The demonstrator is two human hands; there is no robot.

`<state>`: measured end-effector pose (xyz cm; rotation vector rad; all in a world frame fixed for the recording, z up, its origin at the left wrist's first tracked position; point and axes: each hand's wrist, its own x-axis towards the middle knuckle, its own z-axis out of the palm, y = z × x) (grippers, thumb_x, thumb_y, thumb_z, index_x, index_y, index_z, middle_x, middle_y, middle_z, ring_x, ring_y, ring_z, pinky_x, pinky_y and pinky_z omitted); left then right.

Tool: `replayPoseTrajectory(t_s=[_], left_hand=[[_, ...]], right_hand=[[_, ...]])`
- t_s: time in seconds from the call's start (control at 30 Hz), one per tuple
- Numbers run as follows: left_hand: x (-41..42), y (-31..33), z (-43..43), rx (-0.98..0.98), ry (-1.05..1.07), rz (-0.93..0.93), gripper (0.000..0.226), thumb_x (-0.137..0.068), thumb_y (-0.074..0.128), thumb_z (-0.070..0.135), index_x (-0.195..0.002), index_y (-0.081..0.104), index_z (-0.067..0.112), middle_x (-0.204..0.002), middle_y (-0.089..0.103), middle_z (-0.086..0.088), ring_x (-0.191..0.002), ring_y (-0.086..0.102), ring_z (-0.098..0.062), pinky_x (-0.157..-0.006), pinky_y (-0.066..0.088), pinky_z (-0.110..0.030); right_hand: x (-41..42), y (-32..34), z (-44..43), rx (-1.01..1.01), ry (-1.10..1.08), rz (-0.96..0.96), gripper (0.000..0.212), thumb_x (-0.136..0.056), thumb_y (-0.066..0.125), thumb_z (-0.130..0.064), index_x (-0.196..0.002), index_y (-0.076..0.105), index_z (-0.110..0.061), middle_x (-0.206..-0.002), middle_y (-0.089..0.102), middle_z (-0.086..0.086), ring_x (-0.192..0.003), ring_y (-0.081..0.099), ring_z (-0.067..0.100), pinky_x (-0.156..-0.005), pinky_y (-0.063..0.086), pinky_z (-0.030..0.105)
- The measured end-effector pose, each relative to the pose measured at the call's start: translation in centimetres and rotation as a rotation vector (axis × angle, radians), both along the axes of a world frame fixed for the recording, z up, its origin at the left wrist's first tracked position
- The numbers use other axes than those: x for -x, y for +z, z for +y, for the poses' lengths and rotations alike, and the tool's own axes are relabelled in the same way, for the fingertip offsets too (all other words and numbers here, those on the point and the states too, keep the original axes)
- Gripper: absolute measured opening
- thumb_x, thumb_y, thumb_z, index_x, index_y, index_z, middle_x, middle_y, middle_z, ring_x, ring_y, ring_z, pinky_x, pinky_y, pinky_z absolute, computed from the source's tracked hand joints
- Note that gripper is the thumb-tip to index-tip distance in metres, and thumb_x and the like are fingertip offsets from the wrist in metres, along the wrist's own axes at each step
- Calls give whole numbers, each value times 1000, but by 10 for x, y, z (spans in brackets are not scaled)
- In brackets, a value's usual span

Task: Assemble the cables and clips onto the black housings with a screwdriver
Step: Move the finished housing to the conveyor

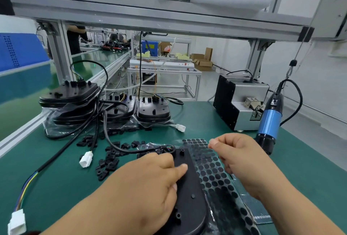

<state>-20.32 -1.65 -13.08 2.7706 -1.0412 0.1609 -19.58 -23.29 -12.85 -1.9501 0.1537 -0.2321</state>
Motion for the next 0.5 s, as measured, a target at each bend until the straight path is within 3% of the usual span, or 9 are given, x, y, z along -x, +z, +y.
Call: replayPoseTrajectory(t_s=[0.23,0.37,0.43,0.5], left_hand=[[1,2,-10,-118,40,-40,76,-77,-9,61,-146,19,45,-109,30,18,-105,31,-3,-94,41,-29],[1,2,-8,-101,46,28,63,-89,1,61,-143,30,46,-113,35,22,-108,33,1,-97,38,-24],[2,-2,2,99,45,124,49,-98,17,53,-139,41,43,-114,40,29,-110,37,12,-99,34,-16],[1,2,14,469,89,281,38,-98,35,40,-134,44,47,-115,48,38,-115,40,19,-105,31,-12]], right_hand=[[2,2,2,0,12,-49,22,-90,63,-27,-72,65,-15,-46,41,-10,-44,34,8,-49,37,25],[6,7,3,-1,5,-52,21,-93,61,-23,-74,65,-14,-43,41,-11,-42,35,6,-48,38,24],[10,18,-1,-34,-39,-80,18,-92,61,-20,-75,67,-15,-44,45,-11,-45,39,8,-52,41,26],[19,33,-9,-76,-85,-126,15,-91,61,-18,-78,69,-16,-48,48,-9,-48,41,9,-55,43,28]])
